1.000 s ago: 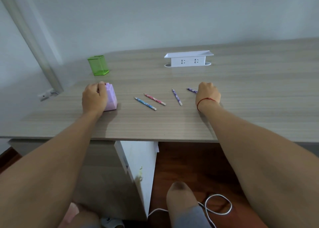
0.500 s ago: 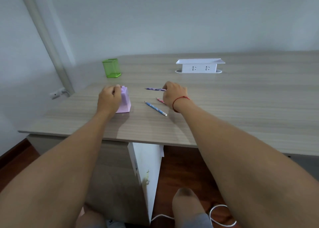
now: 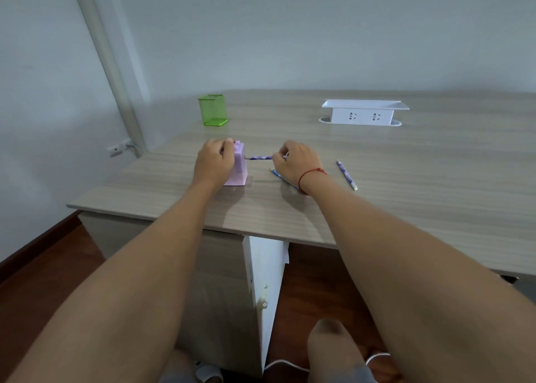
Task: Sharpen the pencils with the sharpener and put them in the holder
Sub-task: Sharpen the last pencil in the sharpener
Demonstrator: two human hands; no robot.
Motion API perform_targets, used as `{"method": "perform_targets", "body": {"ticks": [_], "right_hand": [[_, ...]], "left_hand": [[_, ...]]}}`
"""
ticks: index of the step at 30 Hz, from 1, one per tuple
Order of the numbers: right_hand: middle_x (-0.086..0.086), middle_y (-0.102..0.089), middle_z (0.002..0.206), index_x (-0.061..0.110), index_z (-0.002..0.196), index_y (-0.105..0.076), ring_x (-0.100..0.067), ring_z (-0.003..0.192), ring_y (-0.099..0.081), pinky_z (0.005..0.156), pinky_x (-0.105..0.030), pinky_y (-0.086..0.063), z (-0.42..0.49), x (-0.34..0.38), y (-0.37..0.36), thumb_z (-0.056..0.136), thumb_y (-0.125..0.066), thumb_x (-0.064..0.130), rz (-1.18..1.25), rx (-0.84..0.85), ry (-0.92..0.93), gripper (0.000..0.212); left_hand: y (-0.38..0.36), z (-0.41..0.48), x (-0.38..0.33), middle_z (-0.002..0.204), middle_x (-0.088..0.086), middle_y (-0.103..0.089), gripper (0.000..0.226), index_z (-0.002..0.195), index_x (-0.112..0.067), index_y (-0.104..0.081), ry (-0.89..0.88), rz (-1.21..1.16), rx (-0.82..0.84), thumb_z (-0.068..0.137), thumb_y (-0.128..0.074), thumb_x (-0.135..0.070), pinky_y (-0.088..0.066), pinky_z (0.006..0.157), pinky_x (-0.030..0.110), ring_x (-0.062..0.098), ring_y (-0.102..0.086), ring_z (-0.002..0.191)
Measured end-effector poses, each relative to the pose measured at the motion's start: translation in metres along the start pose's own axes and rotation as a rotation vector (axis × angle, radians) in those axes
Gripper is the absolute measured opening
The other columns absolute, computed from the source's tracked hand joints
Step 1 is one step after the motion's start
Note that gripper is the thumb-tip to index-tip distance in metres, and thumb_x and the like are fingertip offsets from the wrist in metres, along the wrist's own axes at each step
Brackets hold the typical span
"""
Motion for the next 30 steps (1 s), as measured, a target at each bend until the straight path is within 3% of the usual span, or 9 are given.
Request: {"method": "perform_targets", "body": {"ticks": [9,14,17,21,24,27,30], "right_hand": [[-0.012,-0.067,0.112,0.007,0.104,-0.067,-0.030,0.104,-0.060,0.084,-0.030,-0.046,0.011,0.010,-0.017,0.094,-0.051,0.026,0.159,0.092,0.035,0.026],[-0.012,-0.070,0.101,0.005,0.101,-0.071,-0.017,0.082,-0.054,0.073,-0.024,-0.040,0.016,0.008,-0.014,0.093,-0.057,0.026,0.190,0.129,0.073,0.027],[-0.009,-0.066,0.084,0.003,0.097,-0.073,-0.017,0.077,-0.054,0.069,-0.023,-0.038,0.017,0.012,-0.014,0.093,-0.058,0.025,0.209,0.130,0.097,0.027],[-0.004,-0.059,0.076,0.007,0.089,-0.074,-0.019,0.074,-0.052,0.066,-0.027,-0.038,0.021,0.023,-0.025,0.093,-0.057,0.030,0.190,0.110,0.107,0.028],[-0.005,-0.054,0.072,0.015,0.074,-0.063,-0.022,0.071,-0.048,0.065,-0.028,-0.036,0.025,0.026,-0.032,0.094,-0.055,0.033,0.163,0.097,0.072,0.028],[-0.008,-0.057,0.074,0.007,0.081,-0.068,-0.026,0.073,-0.051,0.065,-0.029,-0.037,0.026,0.026,-0.033,0.095,-0.053,0.034,0.154,0.087,0.066,0.034],[-0.008,-0.068,0.091,0.008,0.094,-0.070,-0.029,0.092,-0.061,0.084,-0.033,-0.038,0.024,0.028,-0.036,0.096,-0.046,0.039,0.007,0.025,0.084,0.039]], "left_hand": [[0.002,0.004,0.001,0.099,0.020,-0.065,0.038,0.087,0.000,-0.065,-0.017,0.072,0.022,0.095,-0.037,-0.024,-0.038,0.073,0.031,0.034,-0.055,0.096],[0.001,0.006,0.000,0.096,0.019,-0.064,0.036,0.081,-0.005,-0.063,-0.008,0.105,0.036,0.097,-0.038,-0.024,-0.036,0.071,0.031,0.033,-0.054,0.095],[0.001,0.006,-0.002,0.096,0.019,-0.065,0.037,0.083,-0.006,-0.065,-0.003,0.126,0.050,0.098,-0.037,-0.025,-0.033,0.068,0.028,0.033,-0.056,0.094],[0.005,0.007,-0.005,0.113,0.012,-0.066,0.036,0.103,-0.010,-0.070,-0.012,0.136,0.100,0.099,-0.037,-0.025,-0.039,0.081,0.028,0.029,-0.056,0.108],[0.006,0.010,-0.003,0.116,0.011,-0.066,0.036,0.106,-0.014,-0.070,0.003,0.142,0.125,0.099,-0.037,-0.027,-0.042,0.088,0.031,0.028,-0.055,0.112],[0.005,0.009,-0.002,0.114,0.011,-0.066,0.037,0.103,-0.013,-0.070,0.000,0.136,0.104,0.099,-0.036,-0.028,-0.042,0.086,0.031,0.029,-0.056,0.110],[0.007,0.006,-0.007,0.118,0.011,-0.064,0.038,0.105,-0.011,-0.068,0.055,0.067,0.129,0.099,-0.034,-0.024,-0.036,0.081,0.027,0.028,-0.054,0.111]]}}
Point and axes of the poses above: each hand's wrist, its own z-axis towards the middle knuckle, its own y-axis out of the back of the hand, x = y × z, the point moved 4 cm from there along z, towards the middle knuckle
